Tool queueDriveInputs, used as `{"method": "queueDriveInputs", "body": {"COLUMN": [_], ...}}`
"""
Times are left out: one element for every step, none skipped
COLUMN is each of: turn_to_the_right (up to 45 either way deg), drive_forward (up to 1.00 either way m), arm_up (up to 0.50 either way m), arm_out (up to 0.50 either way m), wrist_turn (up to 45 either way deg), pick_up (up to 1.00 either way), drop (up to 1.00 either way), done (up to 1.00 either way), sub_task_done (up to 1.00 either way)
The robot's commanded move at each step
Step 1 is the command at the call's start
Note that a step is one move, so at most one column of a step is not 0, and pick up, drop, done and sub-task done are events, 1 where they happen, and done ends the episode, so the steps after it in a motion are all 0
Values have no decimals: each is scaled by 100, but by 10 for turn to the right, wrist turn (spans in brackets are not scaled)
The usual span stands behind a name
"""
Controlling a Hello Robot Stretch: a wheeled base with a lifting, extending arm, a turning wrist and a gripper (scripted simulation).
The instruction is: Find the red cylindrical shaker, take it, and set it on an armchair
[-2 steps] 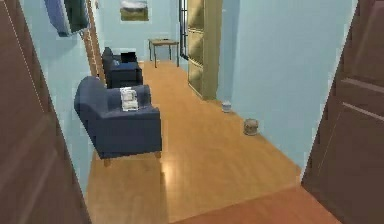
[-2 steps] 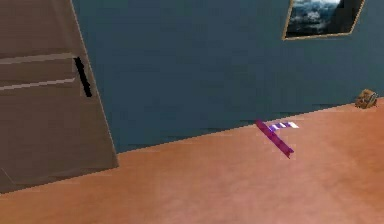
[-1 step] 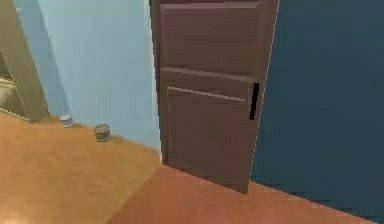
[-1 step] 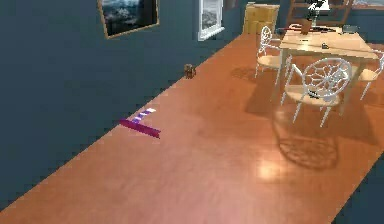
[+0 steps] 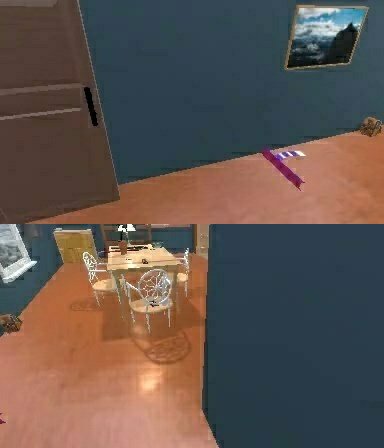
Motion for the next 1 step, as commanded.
{"method": "queueDriveInputs", "body": {"turn_to_the_right": [450], "drive_forward": [0], "arm_up": [0], "arm_out": [0], "wrist_turn": [0], "pick_up": [0], "drop": [0], "done": [0], "sub_task_done": [0]}}
